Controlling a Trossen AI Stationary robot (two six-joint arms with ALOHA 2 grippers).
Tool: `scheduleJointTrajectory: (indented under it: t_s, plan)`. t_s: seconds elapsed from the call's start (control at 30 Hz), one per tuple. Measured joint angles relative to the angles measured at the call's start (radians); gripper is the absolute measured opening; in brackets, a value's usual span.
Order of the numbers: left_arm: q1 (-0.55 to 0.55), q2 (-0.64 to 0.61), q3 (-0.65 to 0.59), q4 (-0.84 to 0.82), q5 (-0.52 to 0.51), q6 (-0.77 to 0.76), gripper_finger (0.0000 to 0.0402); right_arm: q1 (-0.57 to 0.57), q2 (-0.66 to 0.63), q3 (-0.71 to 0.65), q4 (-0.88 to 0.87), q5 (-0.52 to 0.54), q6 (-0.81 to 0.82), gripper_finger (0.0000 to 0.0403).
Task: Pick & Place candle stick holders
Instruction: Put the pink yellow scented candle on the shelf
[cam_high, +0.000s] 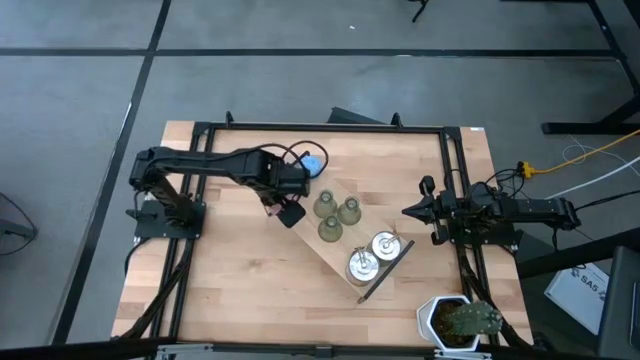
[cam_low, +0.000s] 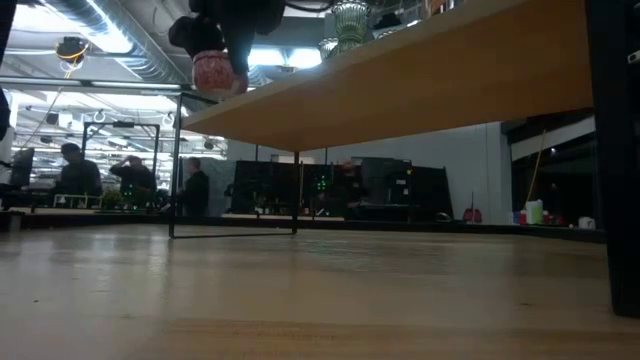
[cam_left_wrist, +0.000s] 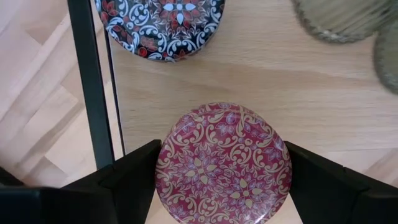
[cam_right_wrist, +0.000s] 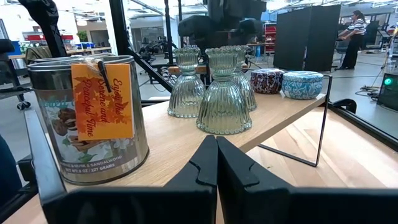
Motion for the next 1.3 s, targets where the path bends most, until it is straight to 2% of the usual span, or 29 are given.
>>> scheduleJointTrajectory:
  t_s: [0.3, 0.53, 1.3]
  plan:
    - [0.003, 0.030, 0.000, -0.005, 0.000, -0.014, 0.0304, 0.000, 0.000, 0.000, 0.000, 0.000, 0.000, 0.0001]
    - [0.006, 0.027, 0.000, -0.005, -0.045, -0.020, 0.0304, 0.000, 0.000, 0.000, 0.000, 0.000, 0.000, 0.0001]
    - [0.008, 0.048, 0.000, 0.009, -0.029, -0.016, 0.0304, 0.000, 0.000, 0.000, 0.000, 0.000, 0.000, 0.0001]
